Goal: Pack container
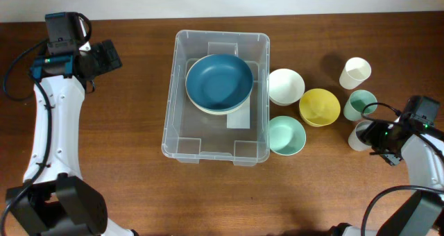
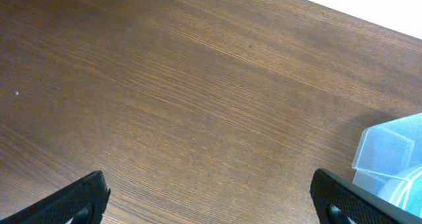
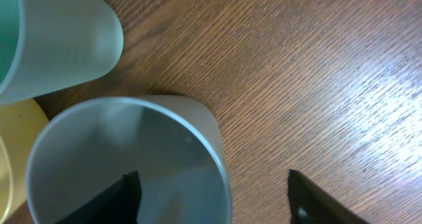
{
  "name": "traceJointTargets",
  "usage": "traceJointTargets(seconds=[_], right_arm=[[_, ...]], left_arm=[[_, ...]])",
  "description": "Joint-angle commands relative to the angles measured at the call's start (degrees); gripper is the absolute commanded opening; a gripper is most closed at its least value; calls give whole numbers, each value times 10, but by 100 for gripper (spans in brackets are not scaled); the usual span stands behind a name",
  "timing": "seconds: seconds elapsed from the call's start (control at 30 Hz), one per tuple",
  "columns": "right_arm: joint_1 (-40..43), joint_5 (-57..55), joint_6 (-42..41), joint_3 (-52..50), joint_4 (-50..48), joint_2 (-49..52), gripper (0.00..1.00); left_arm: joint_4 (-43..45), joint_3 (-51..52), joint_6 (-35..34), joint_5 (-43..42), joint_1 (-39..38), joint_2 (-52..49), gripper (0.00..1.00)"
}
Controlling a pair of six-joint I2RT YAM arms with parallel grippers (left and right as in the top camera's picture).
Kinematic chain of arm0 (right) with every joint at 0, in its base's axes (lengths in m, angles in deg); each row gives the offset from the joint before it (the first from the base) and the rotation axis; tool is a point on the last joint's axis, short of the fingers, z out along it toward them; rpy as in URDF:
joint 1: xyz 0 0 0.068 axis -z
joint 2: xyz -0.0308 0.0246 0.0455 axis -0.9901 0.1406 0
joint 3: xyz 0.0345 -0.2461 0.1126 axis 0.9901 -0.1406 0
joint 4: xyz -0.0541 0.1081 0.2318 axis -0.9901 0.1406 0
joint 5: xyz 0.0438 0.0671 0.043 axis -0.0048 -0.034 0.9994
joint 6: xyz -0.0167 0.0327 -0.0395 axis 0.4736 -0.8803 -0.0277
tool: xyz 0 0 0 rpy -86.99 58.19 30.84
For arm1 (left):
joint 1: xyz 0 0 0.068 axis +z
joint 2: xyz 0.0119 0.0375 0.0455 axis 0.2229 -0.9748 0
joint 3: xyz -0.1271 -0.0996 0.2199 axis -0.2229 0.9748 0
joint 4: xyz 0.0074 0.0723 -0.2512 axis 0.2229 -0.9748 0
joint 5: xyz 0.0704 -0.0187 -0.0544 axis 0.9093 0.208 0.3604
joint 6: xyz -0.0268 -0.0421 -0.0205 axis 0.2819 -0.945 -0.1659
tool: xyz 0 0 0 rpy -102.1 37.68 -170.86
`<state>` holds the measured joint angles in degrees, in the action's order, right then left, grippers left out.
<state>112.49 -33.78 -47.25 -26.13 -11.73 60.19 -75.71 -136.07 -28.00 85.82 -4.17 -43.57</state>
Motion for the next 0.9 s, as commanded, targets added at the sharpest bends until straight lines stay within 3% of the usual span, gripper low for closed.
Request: traceJointTargets(seconds=[0.0, 0.17, 0.37, 0.47, 0.57, 0.7, 0.87], right_arm=[[2, 9, -4, 9, 3, -7, 73], [2, 9, -3, 139, 96, -7, 79], [-31, 20, 4, 272, 180, -7, 79], [-91, 19, 17, 284, 202, -7, 79], [-212, 12, 18, 280, 213, -6, 79], [-366, -118, 18, 280, 197, 10, 87], [-435, -154, 18, 279, 195, 64, 89]], left_arm=[[0, -9, 1, 2, 1, 7, 100], [0, -9, 1, 2, 1, 7, 100], [0, -9, 1, 2, 1, 7, 100], [0, -9, 1, 2, 1, 7, 100], [0, -9, 1, 2, 1, 7, 100], [0, -9, 1, 2, 1, 7, 100], [0, -9, 1, 2, 1, 7, 100]])
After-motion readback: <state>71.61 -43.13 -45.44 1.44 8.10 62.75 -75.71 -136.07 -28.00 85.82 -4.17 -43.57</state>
